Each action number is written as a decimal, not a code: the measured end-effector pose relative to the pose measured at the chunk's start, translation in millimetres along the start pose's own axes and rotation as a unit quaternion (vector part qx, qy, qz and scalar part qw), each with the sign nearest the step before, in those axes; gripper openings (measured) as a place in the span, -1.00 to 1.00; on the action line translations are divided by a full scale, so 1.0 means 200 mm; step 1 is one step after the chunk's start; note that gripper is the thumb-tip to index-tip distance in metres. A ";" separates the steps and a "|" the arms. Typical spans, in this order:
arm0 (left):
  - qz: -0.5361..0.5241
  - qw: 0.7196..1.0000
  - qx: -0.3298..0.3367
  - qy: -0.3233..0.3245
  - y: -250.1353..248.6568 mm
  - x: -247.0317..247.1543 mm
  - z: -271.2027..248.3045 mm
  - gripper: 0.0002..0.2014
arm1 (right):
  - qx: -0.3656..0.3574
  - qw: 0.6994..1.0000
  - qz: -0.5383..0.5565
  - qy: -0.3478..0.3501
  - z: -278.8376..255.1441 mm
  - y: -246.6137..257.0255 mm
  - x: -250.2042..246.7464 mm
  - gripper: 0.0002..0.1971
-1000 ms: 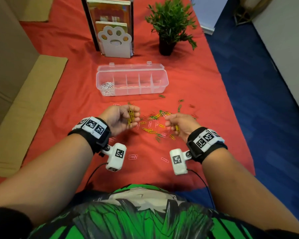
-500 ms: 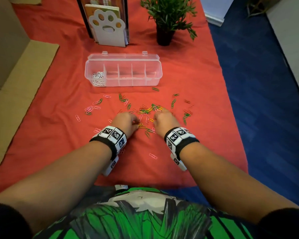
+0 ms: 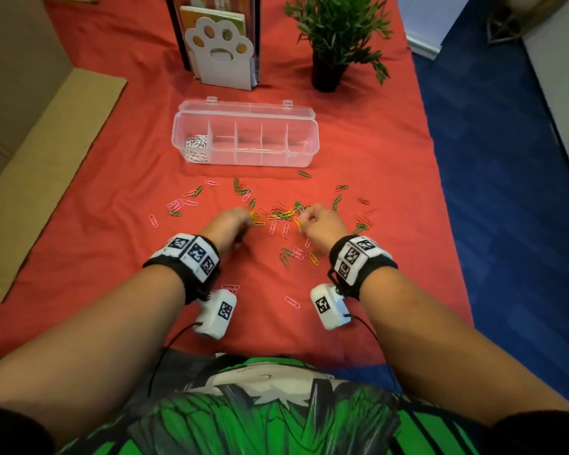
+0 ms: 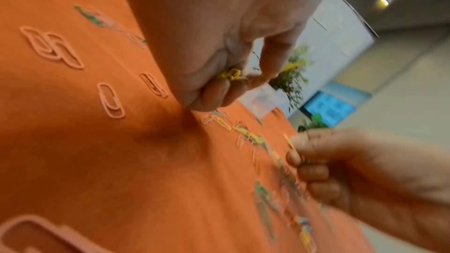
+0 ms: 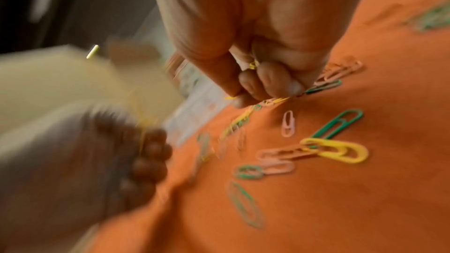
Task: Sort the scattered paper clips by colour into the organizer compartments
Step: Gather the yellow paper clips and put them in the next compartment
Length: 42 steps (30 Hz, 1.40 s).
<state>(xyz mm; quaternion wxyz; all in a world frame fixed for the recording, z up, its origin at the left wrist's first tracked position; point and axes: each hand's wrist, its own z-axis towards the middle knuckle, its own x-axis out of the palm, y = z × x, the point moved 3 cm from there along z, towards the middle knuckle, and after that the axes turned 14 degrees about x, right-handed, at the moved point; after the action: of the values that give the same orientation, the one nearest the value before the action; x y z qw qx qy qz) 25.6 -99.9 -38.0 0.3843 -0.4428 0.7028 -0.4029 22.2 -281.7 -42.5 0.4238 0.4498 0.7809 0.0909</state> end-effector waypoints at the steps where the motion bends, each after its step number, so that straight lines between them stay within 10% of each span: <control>1: -0.105 0.994 -0.021 -0.015 -0.02 -0.01 -0.02 -0.94 | 0.030 0.994 0.102 0.039 0.00 -0.01 0.00 -0.77; 5: -0.319 0.947 -0.013 0.030 -0.10 -0.03 -0.07 -0.87 | 0.081 0.905 0.389 0.150 -0.03 0.00 -0.03 -0.65; 10: -0.346 0.936 -0.046 0.041 -0.13 -0.09 -0.04 -0.68 | 0.126 0.817 0.538 0.163 -0.02 0.05 -0.07 -0.75; 15: -0.240 0.967 -0.081 -0.007 -0.09 -0.17 0.06 -0.68 | 0.119 0.903 0.401 0.100 0.06 0.08 -0.04 -0.72; 19: -0.132 0.990 -0.053 0.010 -0.05 -0.15 0.12 -0.74 | 0.008 0.997 0.057 -0.051 0.12 0.12 -0.01 -0.70; 26: 0.246 0.962 0.106 0.055 -0.04 -0.09 0.19 -0.82 | -0.120 0.957 -0.226 -0.135 0.12 0.12 0.10 -0.72; 30: 0.450 0.869 0.186 0.087 -0.02 -0.04 0.19 -0.79 | -0.120 0.963 -0.212 -0.117 0.11 0.10 0.09 -0.87; 35: 0.493 0.843 0.181 0.114 0.01 -0.03 0.19 -0.83 | -0.003 0.999 0.019 -0.043 0.13 0.05 -0.01 -0.80; 38: 0.453 0.868 0.175 0.100 -0.01 -0.03 0.19 -0.83 | 0.039 0.985 0.166 0.016 0.11 0.03 -0.01 -0.73; 42: 0.133 0.987 0.015 0.085 -0.05 -0.06 0.17 -0.84 | 0.098 0.895 0.414 0.133 0.05 0.01 -0.03 -0.79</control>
<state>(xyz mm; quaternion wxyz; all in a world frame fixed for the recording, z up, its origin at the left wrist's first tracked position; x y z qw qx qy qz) 62.5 -99.0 -40.1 0.3804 -0.3033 0.7794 -0.3948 32.9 -288.5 -44.6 0.1935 0.7554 0.5780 0.2405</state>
